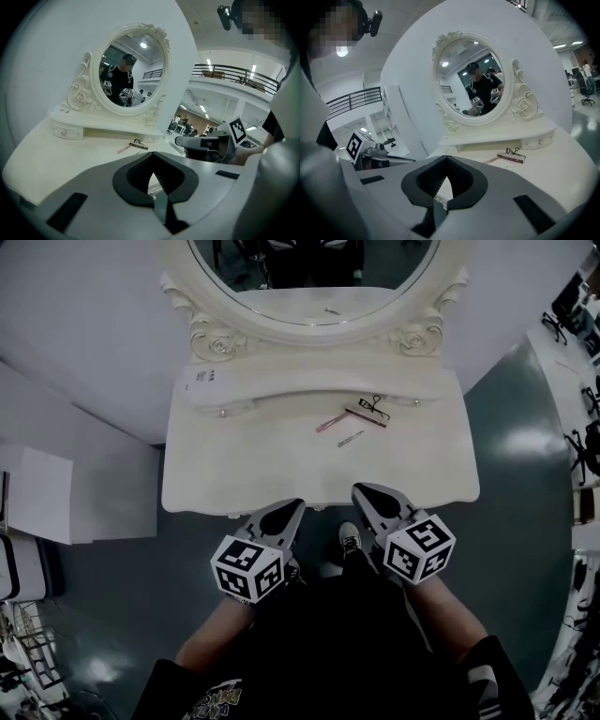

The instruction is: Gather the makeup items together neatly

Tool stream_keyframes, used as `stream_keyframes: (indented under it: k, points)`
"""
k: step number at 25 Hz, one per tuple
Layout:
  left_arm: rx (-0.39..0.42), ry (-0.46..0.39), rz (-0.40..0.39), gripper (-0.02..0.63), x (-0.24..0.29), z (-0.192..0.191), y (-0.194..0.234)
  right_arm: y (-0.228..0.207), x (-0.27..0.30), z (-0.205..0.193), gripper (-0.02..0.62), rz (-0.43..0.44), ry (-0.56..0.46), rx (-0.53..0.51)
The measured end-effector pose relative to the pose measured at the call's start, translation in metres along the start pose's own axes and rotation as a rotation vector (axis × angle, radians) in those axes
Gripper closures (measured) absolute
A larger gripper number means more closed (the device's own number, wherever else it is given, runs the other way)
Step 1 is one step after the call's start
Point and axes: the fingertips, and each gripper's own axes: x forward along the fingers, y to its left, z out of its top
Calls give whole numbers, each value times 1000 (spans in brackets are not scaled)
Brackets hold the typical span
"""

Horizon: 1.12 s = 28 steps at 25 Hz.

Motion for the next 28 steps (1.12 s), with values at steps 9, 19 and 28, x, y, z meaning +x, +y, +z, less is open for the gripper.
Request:
stream_keyframes:
  k: [9, 19, 28]
  points:
    - [0, -15, 54, 598, 35, 3, -5, -41, 13, 4, 566, 53, 56, -113]
    - [-71, -32, 137, 598, 71, -5, -1, -87, 33, -2, 566, 141, 171, -230]
    - [-137, -32, 218, 598, 93, -16, 8, -123, 68, -16, 563, 219, 272, -363]
